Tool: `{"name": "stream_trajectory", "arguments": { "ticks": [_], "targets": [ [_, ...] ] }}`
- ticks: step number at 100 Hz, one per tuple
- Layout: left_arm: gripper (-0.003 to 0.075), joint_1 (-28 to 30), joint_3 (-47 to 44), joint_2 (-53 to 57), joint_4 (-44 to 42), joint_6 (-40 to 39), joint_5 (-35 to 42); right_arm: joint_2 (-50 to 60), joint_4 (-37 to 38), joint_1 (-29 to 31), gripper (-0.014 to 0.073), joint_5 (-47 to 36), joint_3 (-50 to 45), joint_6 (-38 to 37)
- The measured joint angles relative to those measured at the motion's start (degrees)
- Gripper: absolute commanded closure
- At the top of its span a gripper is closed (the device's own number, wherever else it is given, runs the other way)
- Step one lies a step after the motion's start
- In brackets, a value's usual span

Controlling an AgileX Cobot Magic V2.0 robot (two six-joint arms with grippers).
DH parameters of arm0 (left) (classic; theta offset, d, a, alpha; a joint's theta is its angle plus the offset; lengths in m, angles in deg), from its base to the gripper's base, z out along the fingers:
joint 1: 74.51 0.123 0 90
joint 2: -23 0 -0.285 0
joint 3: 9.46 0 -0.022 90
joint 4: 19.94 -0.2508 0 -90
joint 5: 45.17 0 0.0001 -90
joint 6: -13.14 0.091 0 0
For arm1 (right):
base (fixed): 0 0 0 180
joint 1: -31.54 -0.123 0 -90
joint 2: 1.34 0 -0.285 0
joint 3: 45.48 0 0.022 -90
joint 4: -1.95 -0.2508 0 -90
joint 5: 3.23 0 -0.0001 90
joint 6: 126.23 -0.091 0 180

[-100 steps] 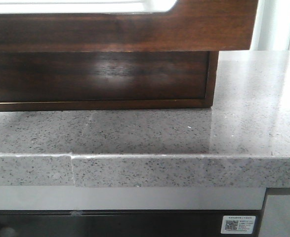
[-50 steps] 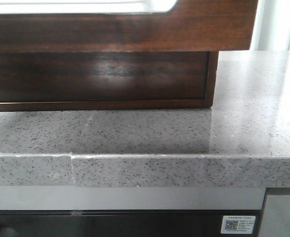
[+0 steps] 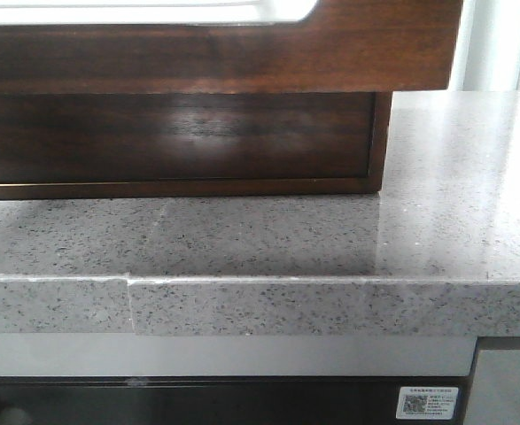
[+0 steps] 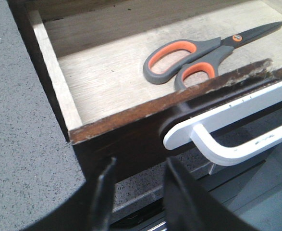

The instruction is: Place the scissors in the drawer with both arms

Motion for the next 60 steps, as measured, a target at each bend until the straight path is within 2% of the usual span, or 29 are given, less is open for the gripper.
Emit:
{"name": "stream_trajectory", "arguments": {
  "ticks": [7,60],
  "targets": [
    [0.0743,0.0,0.0,0.0,0.0,0.0,0.0,0.0,0.0,0.0,0.0662,0.0,0.0,0.0],
    [0.0741,0.0,0.0,0.0,0.0,0.0,0.0,0.0,0.0,0.0,0.0662,0.4,0.0,0.0]
  ]
}}
